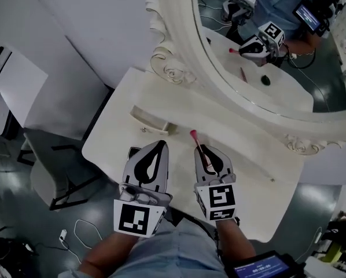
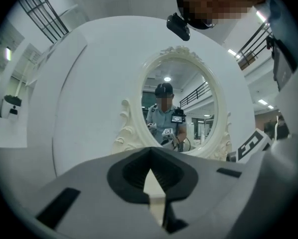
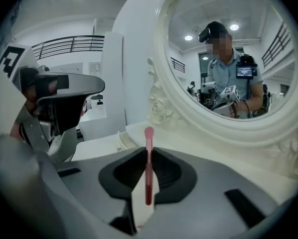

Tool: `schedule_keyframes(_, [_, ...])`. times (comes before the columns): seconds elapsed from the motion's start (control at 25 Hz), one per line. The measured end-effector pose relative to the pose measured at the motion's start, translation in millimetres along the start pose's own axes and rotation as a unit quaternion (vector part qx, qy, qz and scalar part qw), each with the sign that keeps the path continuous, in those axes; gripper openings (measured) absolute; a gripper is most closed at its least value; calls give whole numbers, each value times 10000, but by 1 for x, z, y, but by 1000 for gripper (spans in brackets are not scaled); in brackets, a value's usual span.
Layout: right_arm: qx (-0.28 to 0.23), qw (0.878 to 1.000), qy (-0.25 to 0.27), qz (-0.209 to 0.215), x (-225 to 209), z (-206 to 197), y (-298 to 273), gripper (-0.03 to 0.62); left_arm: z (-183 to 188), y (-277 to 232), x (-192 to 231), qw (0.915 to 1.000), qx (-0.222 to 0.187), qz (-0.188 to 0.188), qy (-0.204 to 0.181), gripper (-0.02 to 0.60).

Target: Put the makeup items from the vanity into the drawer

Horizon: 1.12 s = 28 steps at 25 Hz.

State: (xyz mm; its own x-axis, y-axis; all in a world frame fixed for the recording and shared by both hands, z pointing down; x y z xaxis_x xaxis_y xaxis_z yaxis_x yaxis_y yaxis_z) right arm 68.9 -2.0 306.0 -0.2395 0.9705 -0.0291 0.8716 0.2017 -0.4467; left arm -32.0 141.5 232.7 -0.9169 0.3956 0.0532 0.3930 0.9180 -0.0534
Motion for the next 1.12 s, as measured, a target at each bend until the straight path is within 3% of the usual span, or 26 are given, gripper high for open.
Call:
schedule_keyframes(0.12, [44,9996,134,227,23,11,-32,41,-1,3,36,9998,37,192,-21,0])
schedule_keyframes(0.28, [235,9979,399,445,46,22,-65,41,-1,6,71,9962,219,579,617,0])
schedule_keyframes(0.36, [271,9964,636,484,53,27,-81,43,-5,3,90,9958,267,638,603,0])
schedule_keyframes(0.48, [367,9900,1209,630,64,31,-106,43,-15,-1,118,9972,310,614,288,0])
schedule_keyframes(0.68, [581,9714,2108,927,79,31,-131,43,-27,-4,145,9955,426,703,465,0])
schedule_keyframes(0.84, [768,9685,2100,1098,81,26,-142,43,-34,-11,154,9950,532,668,516,0])
schedule_keyframes(1.12, [896,9711,1957,1027,80,25,-154,46,-37,-21,164,9947,592,596,592,0])
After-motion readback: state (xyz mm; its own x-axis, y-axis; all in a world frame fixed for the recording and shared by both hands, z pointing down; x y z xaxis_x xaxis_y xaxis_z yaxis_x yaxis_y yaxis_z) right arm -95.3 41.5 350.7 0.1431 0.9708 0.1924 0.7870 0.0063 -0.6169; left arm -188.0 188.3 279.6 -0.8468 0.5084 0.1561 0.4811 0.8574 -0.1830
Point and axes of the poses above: the fingertips, and each gripper's own axes: y backward along the fingers, x to its left, z out of its top, the point moved 10 cm from there along y, backward along the fingers, and after that the axes turned 1 degree about -z, right-handed, at the moved point
